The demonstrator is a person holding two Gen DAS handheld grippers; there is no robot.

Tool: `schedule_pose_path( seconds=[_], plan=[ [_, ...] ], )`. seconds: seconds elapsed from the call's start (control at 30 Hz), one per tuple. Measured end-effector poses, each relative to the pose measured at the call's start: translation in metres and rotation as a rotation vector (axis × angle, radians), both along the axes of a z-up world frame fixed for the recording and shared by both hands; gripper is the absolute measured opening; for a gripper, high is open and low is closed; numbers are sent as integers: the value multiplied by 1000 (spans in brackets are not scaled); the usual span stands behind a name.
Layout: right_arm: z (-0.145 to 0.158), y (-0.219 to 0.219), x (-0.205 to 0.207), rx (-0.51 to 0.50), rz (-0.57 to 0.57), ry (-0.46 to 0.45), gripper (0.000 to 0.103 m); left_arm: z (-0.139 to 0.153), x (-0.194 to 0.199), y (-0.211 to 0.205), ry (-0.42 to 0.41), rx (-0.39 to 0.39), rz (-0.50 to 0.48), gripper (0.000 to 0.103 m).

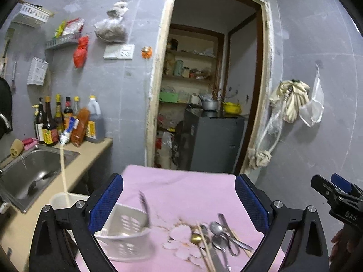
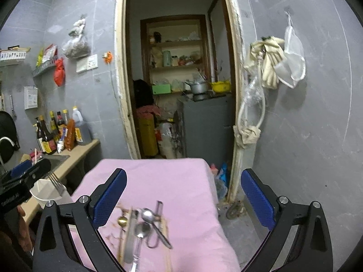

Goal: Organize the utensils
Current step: 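Move both tools back over the remaining cutlery, then grasp the gold spoon with the left tool while the right tool grasps the metal peeler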

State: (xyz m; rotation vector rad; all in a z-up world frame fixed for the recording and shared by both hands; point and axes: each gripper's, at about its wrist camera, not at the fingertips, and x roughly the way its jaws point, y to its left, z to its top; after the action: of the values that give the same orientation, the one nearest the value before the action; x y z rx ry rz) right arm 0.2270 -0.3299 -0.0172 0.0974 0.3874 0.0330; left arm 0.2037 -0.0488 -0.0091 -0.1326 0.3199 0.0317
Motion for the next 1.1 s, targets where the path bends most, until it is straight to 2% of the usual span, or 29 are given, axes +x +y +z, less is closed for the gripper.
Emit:
schedule_pose_path(
  seconds=[0.33,0.63,0.7,0.8,0.87,1.0,1.1],
  plan=[
    [-52,-38,32,36,26,110,99,-52,21,-45,174,23,-88,100],
    [-121,-36,81,83,152,221,98,-103,52,-50,316,-14,-92,99],
    [-138,-32,91,96,188,259,94,-115,61,-49,346,-17,-86,93],
    [-159,-20,108,98,248,308,80,-129,74,-48,393,-15,-82,83],
    [-171,-12,119,101,291,339,66,-138,82,-47,426,-18,-82,77],
    [-188,5,140,100,373,387,60,-156,98,-44,486,-27,-86,60],
    [-196,19,154,94,425,418,58,-167,108,-41,522,-38,-80,53]
  ],
)
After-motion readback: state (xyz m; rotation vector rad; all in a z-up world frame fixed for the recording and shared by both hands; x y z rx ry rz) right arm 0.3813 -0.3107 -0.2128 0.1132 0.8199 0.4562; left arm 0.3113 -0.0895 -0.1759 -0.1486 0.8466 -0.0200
